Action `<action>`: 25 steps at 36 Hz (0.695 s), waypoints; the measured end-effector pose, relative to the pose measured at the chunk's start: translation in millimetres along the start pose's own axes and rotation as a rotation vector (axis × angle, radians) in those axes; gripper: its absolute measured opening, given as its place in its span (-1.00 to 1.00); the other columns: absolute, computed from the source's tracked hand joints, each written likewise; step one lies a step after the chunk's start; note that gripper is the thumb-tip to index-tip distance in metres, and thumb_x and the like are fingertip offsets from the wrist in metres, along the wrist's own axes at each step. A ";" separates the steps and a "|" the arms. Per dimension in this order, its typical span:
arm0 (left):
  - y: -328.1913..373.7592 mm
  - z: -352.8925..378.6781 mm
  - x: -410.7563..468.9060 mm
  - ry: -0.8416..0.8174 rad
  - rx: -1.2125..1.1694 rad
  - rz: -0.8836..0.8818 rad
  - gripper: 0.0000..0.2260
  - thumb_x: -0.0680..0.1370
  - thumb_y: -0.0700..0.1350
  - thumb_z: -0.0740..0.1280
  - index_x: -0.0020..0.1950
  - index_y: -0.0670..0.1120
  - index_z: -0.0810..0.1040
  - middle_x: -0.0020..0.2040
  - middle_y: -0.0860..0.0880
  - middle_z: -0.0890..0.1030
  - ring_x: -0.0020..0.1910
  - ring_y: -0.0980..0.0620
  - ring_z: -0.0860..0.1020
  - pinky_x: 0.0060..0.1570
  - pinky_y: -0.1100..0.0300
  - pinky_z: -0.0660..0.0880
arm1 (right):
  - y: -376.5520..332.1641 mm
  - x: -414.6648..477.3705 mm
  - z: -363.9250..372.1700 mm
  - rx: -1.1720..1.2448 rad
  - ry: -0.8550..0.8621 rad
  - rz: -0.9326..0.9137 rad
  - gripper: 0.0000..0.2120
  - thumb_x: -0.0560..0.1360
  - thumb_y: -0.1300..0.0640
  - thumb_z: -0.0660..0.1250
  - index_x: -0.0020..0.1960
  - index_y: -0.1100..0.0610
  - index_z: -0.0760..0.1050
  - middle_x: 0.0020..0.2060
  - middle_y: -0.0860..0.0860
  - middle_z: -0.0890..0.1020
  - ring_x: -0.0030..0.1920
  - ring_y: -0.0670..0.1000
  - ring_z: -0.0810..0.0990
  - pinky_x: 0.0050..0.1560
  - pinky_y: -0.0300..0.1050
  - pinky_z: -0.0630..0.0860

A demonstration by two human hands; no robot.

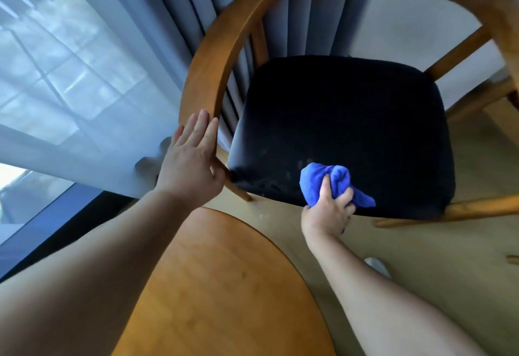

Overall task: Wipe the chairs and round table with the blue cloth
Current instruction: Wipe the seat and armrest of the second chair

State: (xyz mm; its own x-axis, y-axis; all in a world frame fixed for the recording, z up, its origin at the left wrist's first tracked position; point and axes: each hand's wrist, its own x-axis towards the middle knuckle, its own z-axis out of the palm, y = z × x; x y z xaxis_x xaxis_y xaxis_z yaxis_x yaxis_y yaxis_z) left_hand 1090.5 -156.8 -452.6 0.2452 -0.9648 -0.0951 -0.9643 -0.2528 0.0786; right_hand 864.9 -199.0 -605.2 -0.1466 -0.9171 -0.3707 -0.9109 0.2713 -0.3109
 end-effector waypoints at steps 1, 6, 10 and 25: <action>0.6 -0.3 -0.4 0.000 -0.001 -0.004 -0.27 0.45 -0.08 0.28 0.56 -0.08 0.05 0.56 -0.12 0.04 0.54 -0.09 -0.05 0.50 -0.02 -0.08 | 1.8 0.1 -0.8 -0.019 -0.020 -0.031 -0.20 0.37 0.13 0.44 0.49 -0.17 0.15 0.41 0.11 0.05 0.13 0.20 0.29 0.17 0.09 0.42; 7.1 -5.1 -2.7 0.002 -0.017 -0.007 -0.28 0.45 -0.10 0.28 0.56 -0.09 0.07 0.56 -0.10 0.05 0.54 -0.06 -0.04 0.50 0.04 -0.12 | -30.6 -15.7 7.6 -0.114 -0.196 -0.284 -0.27 0.41 0.11 0.38 0.47 -0.23 0.15 0.41 0.07 0.07 0.16 0.18 0.30 0.26 0.06 0.36; 12.3 -4.8 -3.1 -0.007 -0.053 -0.012 -0.29 0.43 -0.13 0.28 0.55 -0.12 0.09 0.55 -0.13 0.06 0.54 -0.08 -0.01 0.51 0.01 -0.06 | -82.1 -27.2 18.8 -0.174 -0.286 -0.684 -0.36 0.44 0.17 0.27 0.44 -0.21 0.21 0.39 0.09 0.17 0.22 0.22 0.31 0.31 0.14 0.28; 17.9 7.5 -2.5 0.027 0.035 -0.113 -0.26 0.47 0.01 0.21 0.58 -0.03 -0.05 0.57 -0.05 -0.08 0.54 0.01 -0.17 0.42 0.14 -0.32 | -37.4 77.5 -63.1 -0.539 -0.383 -0.820 -0.31 0.39 0.21 0.29 0.39 -0.33 0.25 0.38 -0.06 0.18 0.25 0.10 0.30 0.21 0.10 0.40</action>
State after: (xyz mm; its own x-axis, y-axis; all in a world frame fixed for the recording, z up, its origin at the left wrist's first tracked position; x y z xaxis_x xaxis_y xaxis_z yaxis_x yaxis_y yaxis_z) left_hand 1071.9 -158.4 -458.3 0.3550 -0.9319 -0.0746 -0.9331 -0.3581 0.0337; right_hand 863.2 -298.7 -567.1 0.6382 -0.5820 -0.5039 -0.7408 -0.6424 -0.1963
